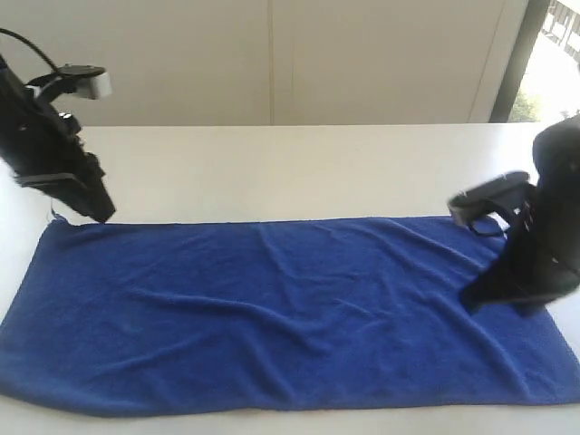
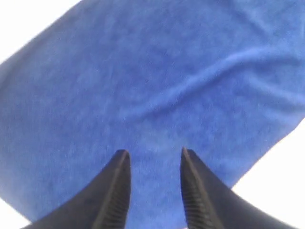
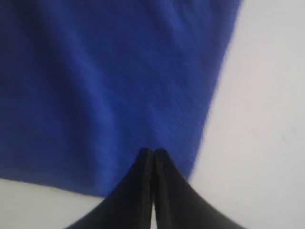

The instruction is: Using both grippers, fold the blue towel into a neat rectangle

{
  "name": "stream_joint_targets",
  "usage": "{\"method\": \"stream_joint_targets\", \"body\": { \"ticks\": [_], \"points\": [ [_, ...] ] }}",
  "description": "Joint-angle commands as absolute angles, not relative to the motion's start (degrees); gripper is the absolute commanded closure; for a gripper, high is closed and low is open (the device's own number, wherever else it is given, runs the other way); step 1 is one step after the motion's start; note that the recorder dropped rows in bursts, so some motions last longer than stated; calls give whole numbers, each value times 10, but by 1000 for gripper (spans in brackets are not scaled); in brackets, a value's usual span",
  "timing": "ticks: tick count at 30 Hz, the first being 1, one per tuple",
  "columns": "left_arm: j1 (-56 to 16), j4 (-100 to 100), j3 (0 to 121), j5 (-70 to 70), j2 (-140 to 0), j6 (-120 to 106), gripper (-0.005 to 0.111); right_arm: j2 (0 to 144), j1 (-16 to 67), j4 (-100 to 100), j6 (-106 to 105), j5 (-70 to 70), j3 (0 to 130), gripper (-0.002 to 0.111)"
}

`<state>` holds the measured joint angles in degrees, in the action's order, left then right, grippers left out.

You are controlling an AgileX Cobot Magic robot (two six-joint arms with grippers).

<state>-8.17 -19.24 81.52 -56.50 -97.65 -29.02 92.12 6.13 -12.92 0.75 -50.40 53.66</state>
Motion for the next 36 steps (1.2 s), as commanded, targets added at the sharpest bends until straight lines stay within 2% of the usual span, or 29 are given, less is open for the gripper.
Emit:
{"method": "stream_joint_targets", "body": {
  "ticks": [1,3,4,5,10,12,15,19,25,30,36],
  "points": [
    [-18,-169,756,-631,-954,-242,81,907,98,119,-201,-400,564,108],
    [6,-168,723,-630,-949,-238,93,923,122,203,-266,-382,577,108],
    [18,-168,697,-619,-947,-237,103,935,134,223,-284,-375,585,108],
    [28,-168,679,-607,-944,-236,106,949,146,227,-291,-369,594,108],
    [56,-159,585,-534,-923,-211,107,1036,204,255,-342,-375,657,108],
    [56,-85,546,-490,-902,-148,107,1083,250,329,-406,-401,707,108],
    [56,-17,521,-465,-881,-86,107,1110,282,335,-411,-410,738,108],
    [56,53,485,-416,-876,-5,107,1130,303,335,-413,-410,759,108],
    [56,41,460,-317,-909,0,107,1155,305,324,-419,-406,761,108],
    [56,-75,460,-285,-959,-106,107,1155,305,324,-420,-404,761,108],
    [56,-254,461,-319,-960,-255,107,1155,305,319,-420,-396,761,108]
  ]
}}
